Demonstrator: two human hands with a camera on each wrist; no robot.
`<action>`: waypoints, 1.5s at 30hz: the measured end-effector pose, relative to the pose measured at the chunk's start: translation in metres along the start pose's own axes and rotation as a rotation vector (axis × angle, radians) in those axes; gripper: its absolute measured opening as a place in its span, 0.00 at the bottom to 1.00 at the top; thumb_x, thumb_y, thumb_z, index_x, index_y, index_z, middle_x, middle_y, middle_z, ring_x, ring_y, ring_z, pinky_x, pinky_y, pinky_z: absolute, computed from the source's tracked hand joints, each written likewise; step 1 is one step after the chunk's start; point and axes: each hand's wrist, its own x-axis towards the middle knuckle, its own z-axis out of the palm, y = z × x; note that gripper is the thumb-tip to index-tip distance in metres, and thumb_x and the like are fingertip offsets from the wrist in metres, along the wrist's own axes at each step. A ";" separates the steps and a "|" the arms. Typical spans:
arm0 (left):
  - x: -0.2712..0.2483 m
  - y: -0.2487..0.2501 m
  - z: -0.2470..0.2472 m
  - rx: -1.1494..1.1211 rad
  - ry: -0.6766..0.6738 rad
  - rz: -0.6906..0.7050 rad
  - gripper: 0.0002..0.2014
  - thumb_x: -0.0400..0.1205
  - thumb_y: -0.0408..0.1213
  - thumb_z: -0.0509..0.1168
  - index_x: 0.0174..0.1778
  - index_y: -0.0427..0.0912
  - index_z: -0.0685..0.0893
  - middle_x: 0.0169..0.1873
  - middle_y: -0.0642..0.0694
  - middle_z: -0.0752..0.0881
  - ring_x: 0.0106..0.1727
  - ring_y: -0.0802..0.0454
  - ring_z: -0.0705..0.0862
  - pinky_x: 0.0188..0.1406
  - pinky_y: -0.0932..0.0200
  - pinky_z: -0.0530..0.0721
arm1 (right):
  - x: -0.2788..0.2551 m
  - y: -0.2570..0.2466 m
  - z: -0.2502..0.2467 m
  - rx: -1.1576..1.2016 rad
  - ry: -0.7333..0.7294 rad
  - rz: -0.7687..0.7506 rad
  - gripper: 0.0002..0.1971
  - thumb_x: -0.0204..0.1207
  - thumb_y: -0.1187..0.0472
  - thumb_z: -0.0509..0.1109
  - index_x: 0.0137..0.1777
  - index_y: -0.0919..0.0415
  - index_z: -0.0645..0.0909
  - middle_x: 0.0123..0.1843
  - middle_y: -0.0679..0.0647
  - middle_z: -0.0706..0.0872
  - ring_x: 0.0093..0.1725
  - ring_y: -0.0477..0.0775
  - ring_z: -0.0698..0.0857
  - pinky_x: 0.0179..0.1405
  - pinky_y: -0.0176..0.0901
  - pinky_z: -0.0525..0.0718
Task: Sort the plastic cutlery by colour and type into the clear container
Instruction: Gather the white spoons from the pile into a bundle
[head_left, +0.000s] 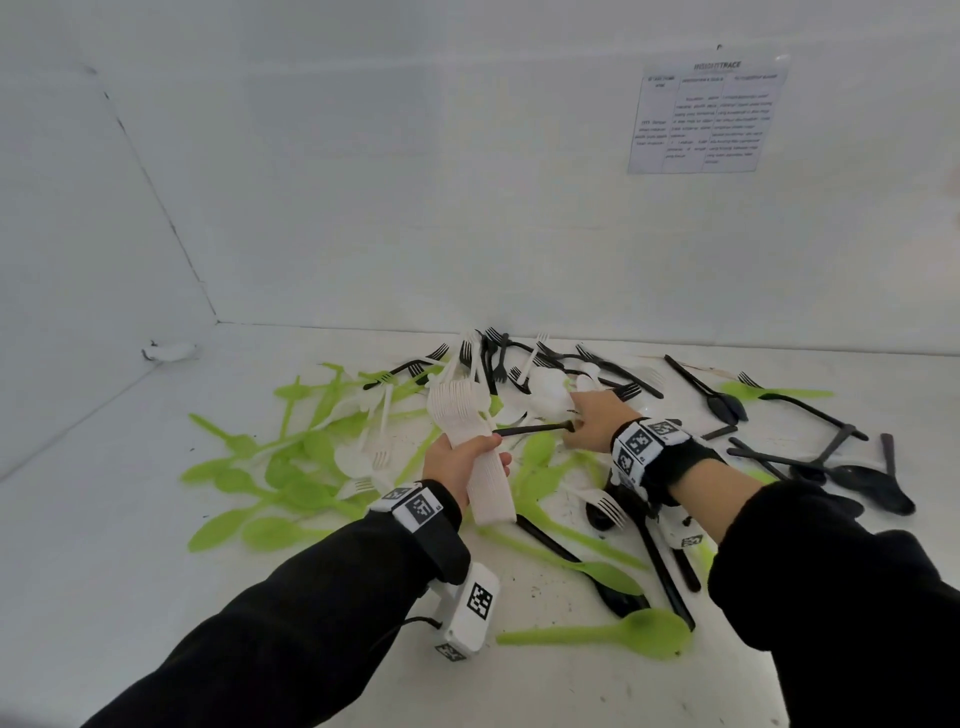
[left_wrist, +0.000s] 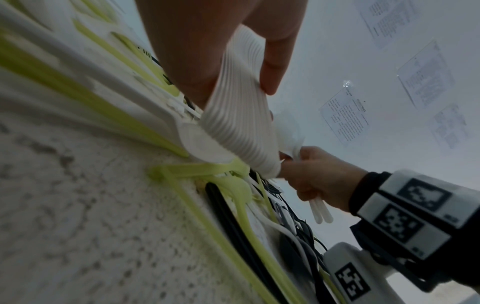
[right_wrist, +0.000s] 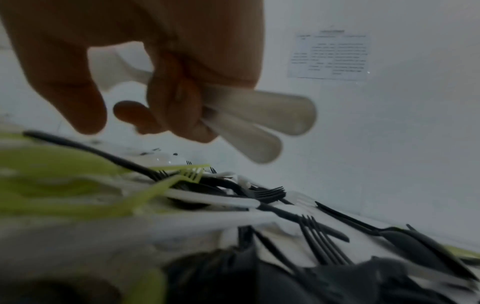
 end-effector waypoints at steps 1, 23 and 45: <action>0.001 0.000 0.000 -0.005 0.006 -0.003 0.10 0.75 0.23 0.69 0.49 0.33 0.78 0.39 0.37 0.84 0.30 0.44 0.86 0.27 0.54 0.85 | 0.002 0.000 0.003 -0.070 -0.032 -0.010 0.12 0.74 0.54 0.68 0.51 0.62 0.78 0.59 0.62 0.83 0.63 0.62 0.80 0.57 0.44 0.77; -0.005 -0.008 0.024 -0.013 0.043 -0.013 0.10 0.76 0.21 0.68 0.49 0.32 0.77 0.36 0.37 0.82 0.26 0.46 0.85 0.24 0.55 0.84 | 0.015 0.019 -0.036 0.391 0.278 0.113 0.10 0.77 0.60 0.65 0.48 0.65 0.84 0.51 0.66 0.85 0.54 0.64 0.82 0.47 0.44 0.72; -0.007 -0.036 0.073 0.063 -0.035 0.010 0.20 0.74 0.20 0.68 0.63 0.28 0.79 0.55 0.30 0.85 0.54 0.35 0.84 0.59 0.36 0.82 | -0.036 -0.004 0.001 1.104 -0.064 0.164 0.05 0.75 0.64 0.59 0.48 0.60 0.75 0.32 0.54 0.72 0.24 0.49 0.68 0.22 0.37 0.66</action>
